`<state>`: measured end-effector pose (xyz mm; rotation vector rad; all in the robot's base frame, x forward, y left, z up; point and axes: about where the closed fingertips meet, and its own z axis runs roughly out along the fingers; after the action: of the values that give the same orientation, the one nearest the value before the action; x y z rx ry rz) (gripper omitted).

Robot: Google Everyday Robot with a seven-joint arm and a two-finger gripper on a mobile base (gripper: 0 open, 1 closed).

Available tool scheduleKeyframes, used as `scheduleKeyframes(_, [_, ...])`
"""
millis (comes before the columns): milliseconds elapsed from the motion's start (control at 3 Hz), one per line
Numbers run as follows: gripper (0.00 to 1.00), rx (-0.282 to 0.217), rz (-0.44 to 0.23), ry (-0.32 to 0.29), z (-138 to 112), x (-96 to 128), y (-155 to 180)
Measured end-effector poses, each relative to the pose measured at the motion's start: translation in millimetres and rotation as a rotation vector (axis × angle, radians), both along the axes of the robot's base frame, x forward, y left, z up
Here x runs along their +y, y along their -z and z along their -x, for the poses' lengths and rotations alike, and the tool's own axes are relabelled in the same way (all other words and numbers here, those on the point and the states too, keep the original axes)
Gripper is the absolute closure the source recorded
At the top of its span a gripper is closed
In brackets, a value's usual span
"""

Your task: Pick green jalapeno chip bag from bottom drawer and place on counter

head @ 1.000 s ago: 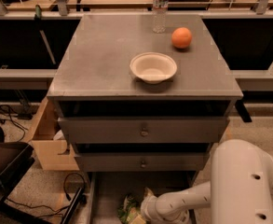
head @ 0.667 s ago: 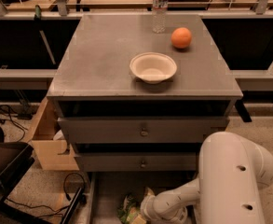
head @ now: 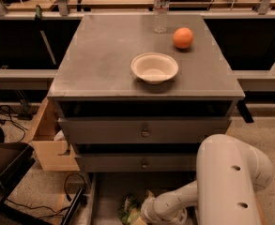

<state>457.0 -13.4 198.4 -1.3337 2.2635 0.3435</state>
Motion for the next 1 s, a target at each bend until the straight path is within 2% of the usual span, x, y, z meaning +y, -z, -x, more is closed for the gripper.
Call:
scheduleKeyframes(333, [0.0, 0.03, -0.036, 0.017, 2.0, 2.8, 17.4])
scheduleKeyframes(667, [0.13, 0.05, -0.072, 0.03, 3.2, 6.7, 30.9])
scheduleKeyframes(1000, [0.36, 0.055, -0.085, 0.036, 3.5, 8.7, 33.9])
